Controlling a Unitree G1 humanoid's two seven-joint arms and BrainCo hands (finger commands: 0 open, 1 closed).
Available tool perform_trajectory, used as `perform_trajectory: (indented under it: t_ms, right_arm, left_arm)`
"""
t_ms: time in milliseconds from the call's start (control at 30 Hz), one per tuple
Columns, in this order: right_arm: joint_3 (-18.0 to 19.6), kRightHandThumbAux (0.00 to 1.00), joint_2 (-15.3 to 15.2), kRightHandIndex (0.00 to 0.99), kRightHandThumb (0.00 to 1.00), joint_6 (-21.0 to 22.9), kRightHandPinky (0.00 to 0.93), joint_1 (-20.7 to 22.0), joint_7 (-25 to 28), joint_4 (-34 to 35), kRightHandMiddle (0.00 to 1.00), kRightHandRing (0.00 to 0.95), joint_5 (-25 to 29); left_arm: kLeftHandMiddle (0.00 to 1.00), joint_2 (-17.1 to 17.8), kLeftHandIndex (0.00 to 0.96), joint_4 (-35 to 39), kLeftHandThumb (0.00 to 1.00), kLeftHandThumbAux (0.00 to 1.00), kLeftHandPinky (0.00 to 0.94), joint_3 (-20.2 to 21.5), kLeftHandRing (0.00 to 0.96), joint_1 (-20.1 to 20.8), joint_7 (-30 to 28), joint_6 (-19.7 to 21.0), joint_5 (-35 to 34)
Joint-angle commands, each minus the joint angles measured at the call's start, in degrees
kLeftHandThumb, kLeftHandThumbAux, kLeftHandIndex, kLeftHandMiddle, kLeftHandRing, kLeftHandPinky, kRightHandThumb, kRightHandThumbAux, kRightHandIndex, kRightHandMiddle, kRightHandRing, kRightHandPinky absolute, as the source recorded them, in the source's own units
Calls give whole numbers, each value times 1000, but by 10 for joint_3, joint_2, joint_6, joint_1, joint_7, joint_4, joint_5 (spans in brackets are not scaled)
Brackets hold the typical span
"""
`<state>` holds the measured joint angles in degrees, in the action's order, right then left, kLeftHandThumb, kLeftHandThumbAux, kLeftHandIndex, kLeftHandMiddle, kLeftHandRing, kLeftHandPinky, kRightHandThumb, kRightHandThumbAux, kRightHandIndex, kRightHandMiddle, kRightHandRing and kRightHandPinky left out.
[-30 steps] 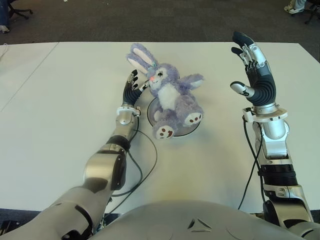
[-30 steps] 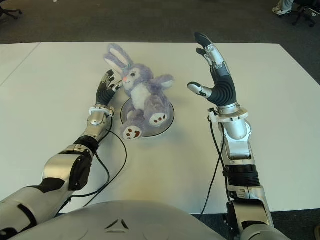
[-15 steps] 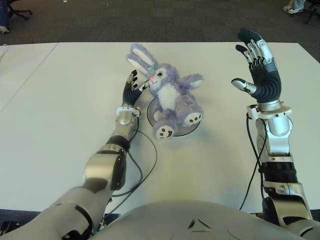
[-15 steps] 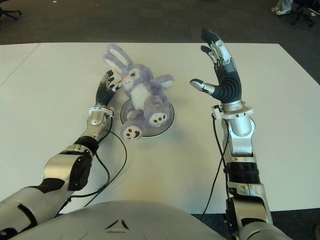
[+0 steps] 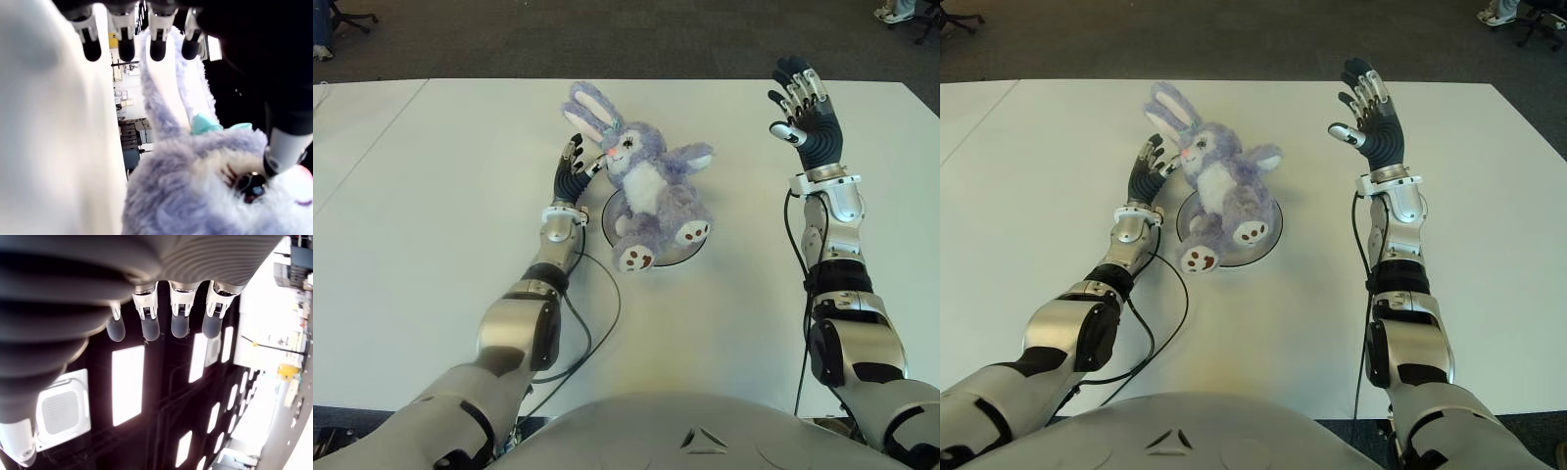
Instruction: Put the doll into the plate.
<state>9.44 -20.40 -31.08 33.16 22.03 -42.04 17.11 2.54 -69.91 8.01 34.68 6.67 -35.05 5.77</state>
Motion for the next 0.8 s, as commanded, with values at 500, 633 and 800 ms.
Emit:
perform_trajectory:
  t_ms: [500,633,800]
  right_arm:
    - [33,770,48,0,0,94,0,89,-128,-346,0,0,-54]
    - [33,784,55,0,0,96,0,87,-144,-350,0,0,-65]
    - [27,829,78,0,0,105,0,82,-177,-354,0,0,-83]
  left_arm:
    - [52,-11,0,-82,0,511,59,-2,48,-135,15,57,15]
    - [50,-7,0,-79,0,498,49,-6,46,-137,18,46,17]
    - [51,-7,0,-81,0,493,47,-7,45,-136,20,59,18]
